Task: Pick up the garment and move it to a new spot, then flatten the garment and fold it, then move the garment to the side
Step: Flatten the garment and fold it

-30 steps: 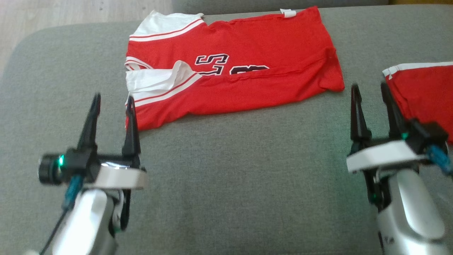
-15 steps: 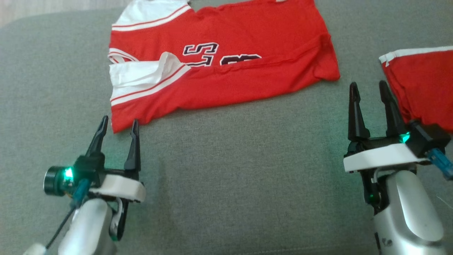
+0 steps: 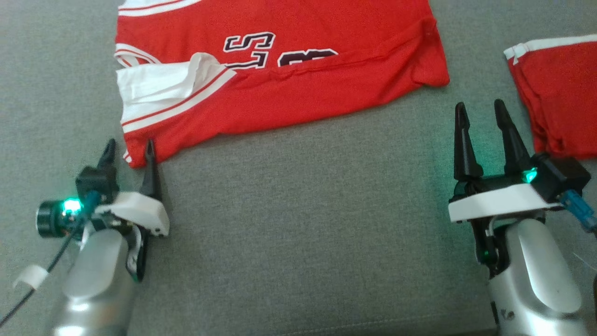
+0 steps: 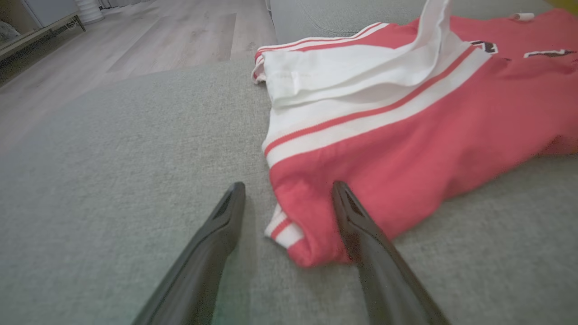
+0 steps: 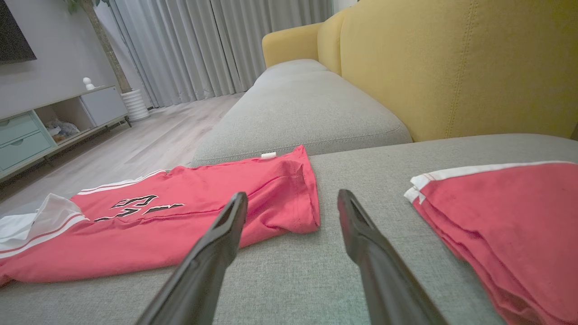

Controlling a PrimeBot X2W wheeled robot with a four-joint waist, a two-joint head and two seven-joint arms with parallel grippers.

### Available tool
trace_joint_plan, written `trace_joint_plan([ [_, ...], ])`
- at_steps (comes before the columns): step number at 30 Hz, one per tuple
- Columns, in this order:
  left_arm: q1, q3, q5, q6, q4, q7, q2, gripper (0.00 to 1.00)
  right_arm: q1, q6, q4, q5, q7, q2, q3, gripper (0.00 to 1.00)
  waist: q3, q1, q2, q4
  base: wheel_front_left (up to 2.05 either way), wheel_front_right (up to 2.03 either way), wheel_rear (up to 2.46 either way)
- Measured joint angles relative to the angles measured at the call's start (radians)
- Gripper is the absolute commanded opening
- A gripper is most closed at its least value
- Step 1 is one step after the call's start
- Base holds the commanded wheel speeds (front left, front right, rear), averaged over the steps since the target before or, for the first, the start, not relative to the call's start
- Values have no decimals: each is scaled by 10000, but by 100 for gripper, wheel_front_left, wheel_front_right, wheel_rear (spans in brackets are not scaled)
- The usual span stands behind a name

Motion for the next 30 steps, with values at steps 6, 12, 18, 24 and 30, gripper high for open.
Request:
trace_joint_plan([
  [6, -866, 180, -318, -385, 802, 476, 35, 100, -403, 0, -157, 115, 0, 4, 40, 100, 320, -1, 0, -199, 0, 0, 0],
  [12, -1162, 165, -407, -617, 1212, 186, 8, 0, -408, 0, -167, 123, 0, 4, -127, 100, 242, 0, 0, -167, 0, 0, 0],
  [18, -953, 167, -395, -604, 504, -435, -224, 0, -477, 0, 550, -343, 244, 8, -349, 100, -64, 1, 0, 79, 0, 0, 0],
  [24, -577, 199, 163, -589, -2232, -491, -305, 0, -1691, 0, 1770, -794, 1850, 6, -972, 100, -192, 0, 0, 439, 0, 0, 0],
  [30, 37, 107, 608, -796, -3421, -516, -537, 0, -3155, 0, 3981, -1197, 3064, -2, -1503, 100, -103, 1, 0, 806, 0, 0, 0],
])
